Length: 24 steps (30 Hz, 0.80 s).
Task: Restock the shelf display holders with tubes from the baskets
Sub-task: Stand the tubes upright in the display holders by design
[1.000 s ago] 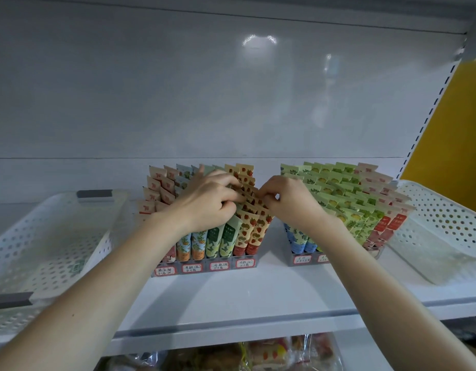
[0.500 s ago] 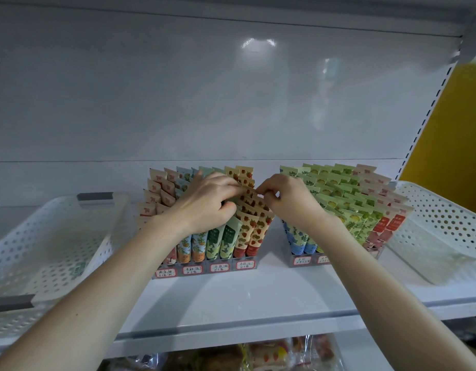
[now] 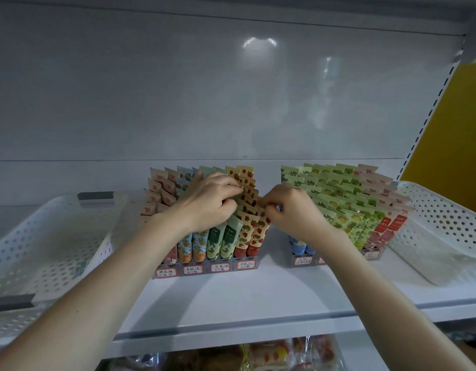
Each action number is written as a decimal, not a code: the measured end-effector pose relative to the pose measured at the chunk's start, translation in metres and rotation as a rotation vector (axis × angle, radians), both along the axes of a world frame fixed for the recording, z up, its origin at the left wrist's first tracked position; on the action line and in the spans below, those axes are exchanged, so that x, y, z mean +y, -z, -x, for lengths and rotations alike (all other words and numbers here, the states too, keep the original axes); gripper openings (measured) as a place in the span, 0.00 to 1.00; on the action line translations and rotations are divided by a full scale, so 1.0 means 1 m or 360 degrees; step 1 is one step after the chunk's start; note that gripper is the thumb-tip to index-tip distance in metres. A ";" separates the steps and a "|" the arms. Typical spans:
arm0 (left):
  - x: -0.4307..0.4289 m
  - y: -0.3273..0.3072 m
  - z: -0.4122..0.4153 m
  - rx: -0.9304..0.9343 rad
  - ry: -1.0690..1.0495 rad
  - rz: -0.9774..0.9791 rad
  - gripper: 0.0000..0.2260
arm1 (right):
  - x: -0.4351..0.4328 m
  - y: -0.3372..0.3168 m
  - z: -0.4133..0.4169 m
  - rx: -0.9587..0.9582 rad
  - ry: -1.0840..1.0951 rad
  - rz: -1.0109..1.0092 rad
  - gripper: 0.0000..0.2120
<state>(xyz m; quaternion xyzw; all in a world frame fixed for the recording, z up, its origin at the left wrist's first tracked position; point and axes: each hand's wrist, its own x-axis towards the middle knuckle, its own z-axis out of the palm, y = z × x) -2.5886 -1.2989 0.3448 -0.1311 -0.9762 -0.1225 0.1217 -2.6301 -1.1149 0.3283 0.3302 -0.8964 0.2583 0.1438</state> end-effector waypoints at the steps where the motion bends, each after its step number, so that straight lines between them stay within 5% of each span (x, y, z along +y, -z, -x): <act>1: -0.001 -0.001 0.001 0.0009 -0.0009 -0.0047 0.18 | -0.001 -0.002 0.002 -0.0010 0.0008 0.0042 0.13; 24: -0.011 -0.016 0.030 -0.0129 -0.0179 0.0118 0.21 | -0.028 -0.009 0.038 0.0018 0.0040 -0.0001 0.21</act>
